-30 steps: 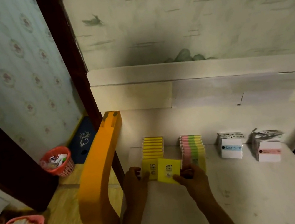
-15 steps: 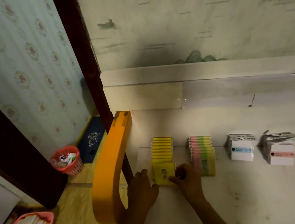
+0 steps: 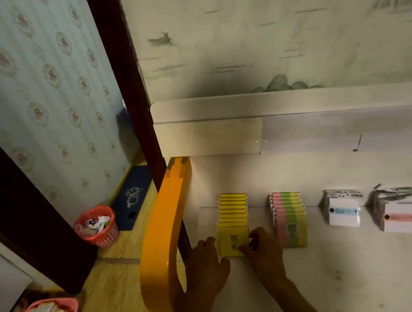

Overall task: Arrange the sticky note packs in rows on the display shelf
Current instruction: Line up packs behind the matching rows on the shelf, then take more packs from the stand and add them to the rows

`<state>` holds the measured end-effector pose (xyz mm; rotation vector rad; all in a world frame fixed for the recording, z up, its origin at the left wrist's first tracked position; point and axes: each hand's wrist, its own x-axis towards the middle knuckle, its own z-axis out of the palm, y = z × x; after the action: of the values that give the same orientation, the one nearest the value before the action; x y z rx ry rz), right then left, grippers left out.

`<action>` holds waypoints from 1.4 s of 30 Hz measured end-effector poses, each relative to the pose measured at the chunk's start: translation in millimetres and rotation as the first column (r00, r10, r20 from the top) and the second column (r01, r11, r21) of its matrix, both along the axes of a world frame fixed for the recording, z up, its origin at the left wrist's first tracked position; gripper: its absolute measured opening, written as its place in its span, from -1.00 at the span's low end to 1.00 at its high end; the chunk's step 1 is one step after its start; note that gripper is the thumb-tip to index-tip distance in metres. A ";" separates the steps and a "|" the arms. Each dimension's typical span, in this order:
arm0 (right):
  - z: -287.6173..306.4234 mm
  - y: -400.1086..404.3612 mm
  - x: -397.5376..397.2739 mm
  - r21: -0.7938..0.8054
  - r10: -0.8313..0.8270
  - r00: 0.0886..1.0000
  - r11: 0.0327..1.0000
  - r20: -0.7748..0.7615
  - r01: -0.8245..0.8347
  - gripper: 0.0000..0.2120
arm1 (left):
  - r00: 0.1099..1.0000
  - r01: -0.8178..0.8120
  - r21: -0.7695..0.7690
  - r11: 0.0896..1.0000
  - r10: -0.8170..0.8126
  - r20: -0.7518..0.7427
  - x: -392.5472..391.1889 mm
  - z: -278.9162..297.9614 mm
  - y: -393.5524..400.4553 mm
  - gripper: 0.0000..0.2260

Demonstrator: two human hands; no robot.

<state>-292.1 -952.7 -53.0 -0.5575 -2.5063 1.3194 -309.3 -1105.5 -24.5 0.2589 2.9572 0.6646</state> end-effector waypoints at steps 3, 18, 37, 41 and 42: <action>2.4 -0.7 1.6 0.003 0.017 1.000 1.000 0.021 -0.017 -0.73 | 1.000 -0.016 -0.016 1.000 0.016 -0.014 2.1 1.5 1.1 -0.53; 64.4 79.5 90.0 0.368 -0.080 0.996 0.928 0.042 0.059 -0.70 | 0.921 0.367 0.092 0.926 -0.347 -0.177 20.3 25.9 66.9 -0.59; 78.2 327.0 389.4 0.273 -0.335 0.942 0.906 -0.001 0.323 -0.67 | 0.726 0.684 0.122 0.719 -0.655 -0.210 275.7 70.7 360.8 -0.62; 80.8 390.1 446.3 0.266 -0.373 0.928 0.893 -0.013 0.363 -0.72 | 0.707 0.702 0.133 0.699 -0.664 -0.241 330.4 79.1 422.1 -0.66; 82.5 404.2 458.9 0.261 -0.379 0.925 0.892 -0.015 0.370 -0.72 | 0.706 0.704 0.132 0.697 -0.668 -0.238 342.4 80.1 436.9 -0.65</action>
<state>166.8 -548.5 29.4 -0.9510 -2.3835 0.8310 33.1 -668.7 55.7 1.4299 2.5810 0.8557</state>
